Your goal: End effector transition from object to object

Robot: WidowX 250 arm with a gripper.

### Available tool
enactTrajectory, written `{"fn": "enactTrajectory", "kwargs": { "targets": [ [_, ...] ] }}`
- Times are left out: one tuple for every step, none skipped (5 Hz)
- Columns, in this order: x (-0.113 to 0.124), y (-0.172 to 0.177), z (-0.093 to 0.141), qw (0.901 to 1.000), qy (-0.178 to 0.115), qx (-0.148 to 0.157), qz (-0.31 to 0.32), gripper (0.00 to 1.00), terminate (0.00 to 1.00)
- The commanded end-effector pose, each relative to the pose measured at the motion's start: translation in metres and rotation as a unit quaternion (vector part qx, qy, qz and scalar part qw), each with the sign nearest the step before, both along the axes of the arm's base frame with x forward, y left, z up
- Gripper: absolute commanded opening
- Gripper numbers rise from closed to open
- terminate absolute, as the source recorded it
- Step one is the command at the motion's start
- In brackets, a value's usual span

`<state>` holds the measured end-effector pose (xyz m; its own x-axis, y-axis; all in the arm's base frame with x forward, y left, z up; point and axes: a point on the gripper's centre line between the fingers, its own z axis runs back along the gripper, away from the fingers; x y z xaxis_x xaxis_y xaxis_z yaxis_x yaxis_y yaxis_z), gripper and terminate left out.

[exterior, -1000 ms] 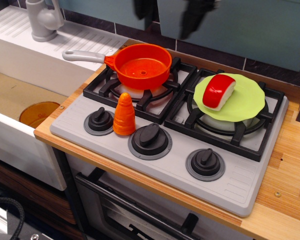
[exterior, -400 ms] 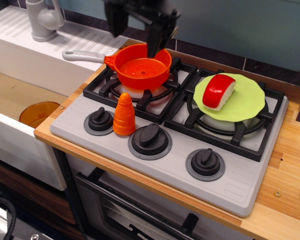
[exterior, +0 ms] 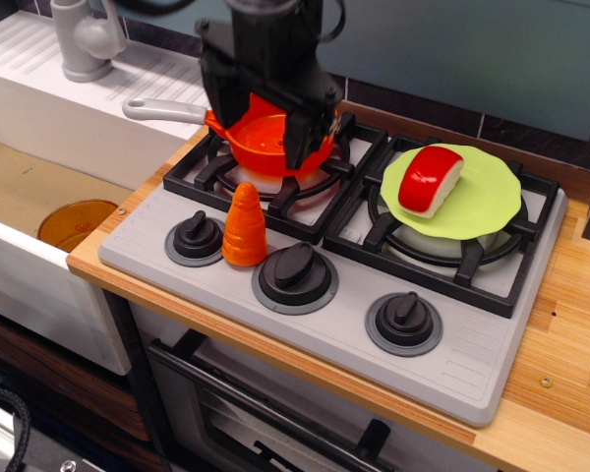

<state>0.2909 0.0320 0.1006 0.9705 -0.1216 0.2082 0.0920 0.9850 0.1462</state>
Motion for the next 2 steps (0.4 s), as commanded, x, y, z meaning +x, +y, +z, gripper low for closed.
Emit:
{"fn": "enactTrajectory", "kwargs": {
  "targets": [
    [0.000, 0.004, -0.005, 0.9988, -0.049, -0.001, 0.000, 1.00, 0.00],
    [0.001, 0.008, -0.020, 0.9984, -0.056, -0.009, 0.001, 1.00, 0.00]
  ]
}}
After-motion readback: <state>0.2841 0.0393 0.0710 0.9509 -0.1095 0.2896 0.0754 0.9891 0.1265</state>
